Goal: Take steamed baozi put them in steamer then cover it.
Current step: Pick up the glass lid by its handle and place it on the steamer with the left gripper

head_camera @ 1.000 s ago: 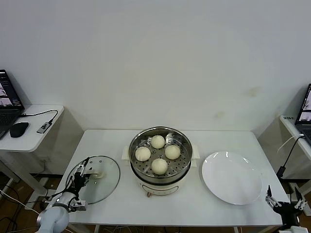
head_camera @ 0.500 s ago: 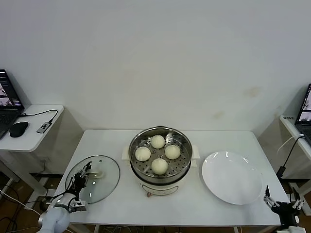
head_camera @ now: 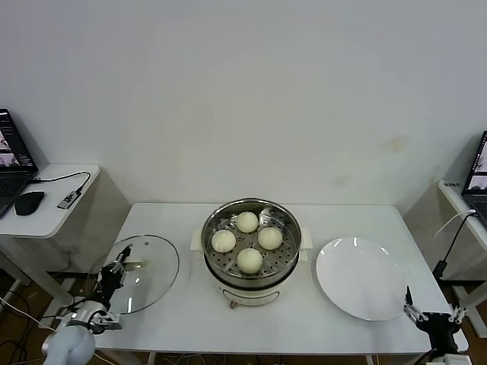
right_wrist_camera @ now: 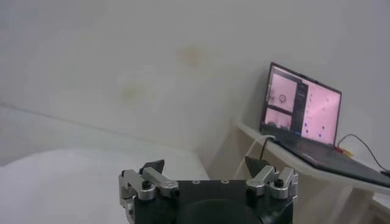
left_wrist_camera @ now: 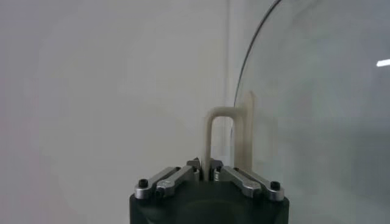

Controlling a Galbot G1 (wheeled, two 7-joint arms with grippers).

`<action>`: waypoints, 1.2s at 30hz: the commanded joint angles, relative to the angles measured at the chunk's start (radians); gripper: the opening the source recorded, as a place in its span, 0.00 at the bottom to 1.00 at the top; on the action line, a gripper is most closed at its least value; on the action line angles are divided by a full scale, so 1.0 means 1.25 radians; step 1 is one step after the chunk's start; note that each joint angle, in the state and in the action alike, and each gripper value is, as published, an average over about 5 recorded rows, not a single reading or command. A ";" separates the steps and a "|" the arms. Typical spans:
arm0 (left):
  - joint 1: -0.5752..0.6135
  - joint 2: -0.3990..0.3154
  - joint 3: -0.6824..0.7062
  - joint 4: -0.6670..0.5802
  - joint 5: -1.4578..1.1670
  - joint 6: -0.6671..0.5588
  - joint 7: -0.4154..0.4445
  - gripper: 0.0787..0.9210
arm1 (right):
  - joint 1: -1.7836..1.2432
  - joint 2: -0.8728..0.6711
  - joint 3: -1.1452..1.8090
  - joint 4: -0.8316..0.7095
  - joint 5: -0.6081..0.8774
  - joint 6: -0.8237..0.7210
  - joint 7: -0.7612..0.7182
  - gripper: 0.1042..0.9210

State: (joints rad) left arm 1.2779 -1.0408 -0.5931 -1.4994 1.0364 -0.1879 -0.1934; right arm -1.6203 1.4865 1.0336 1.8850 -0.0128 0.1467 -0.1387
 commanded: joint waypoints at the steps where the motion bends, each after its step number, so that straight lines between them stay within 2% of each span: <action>1: 0.133 0.108 -0.120 -0.315 -0.170 0.083 0.121 0.09 | -0.009 0.000 -0.017 0.018 -0.005 0.009 -0.002 0.88; 5: 0.133 0.141 -0.139 -0.373 -0.199 0.121 0.160 0.09 | -0.017 0.003 -0.023 0.022 -0.011 0.015 -0.003 0.88; 9: 0.116 0.167 -0.105 -0.424 -0.222 0.160 0.181 0.09 | -0.022 0.006 -0.028 0.024 -0.016 0.020 -0.003 0.88; 14: 0.064 0.185 0.011 -0.499 -0.253 0.239 0.205 0.09 | -0.019 0.015 -0.043 0.022 -0.030 0.023 -0.002 0.88; 17: 0.006 0.176 0.114 -0.502 -0.237 0.275 0.207 0.09 | -0.015 0.022 -0.057 0.019 -0.040 0.023 -0.002 0.88; 24: -0.152 0.104 0.328 -0.445 -0.152 0.325 0.227 0.09 | -0.003 0.037 -0.084 0.002 -0.062 0.023 -0.001 0.88; 29: -0.240 0.040 0.408 -0.415 -0.078 0.365 0.276 0.09 | 0.001 0.044 -0.100 -0.010 -0.076 0.025 0.000 0.88; 36: -0.302 -0.061 0.479 -0.364 0.039 0.397 0.335 0.09 | 0.009 0.049 -0.111 -0.030 -0.077 0.030 0.003 0.88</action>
State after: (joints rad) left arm 1.0821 -0.9617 -0.2224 -2.0013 0.9003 0.2199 0.1253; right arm -1.6135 1.5428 0.9171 1.8681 -0.0963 0.1801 -0.1357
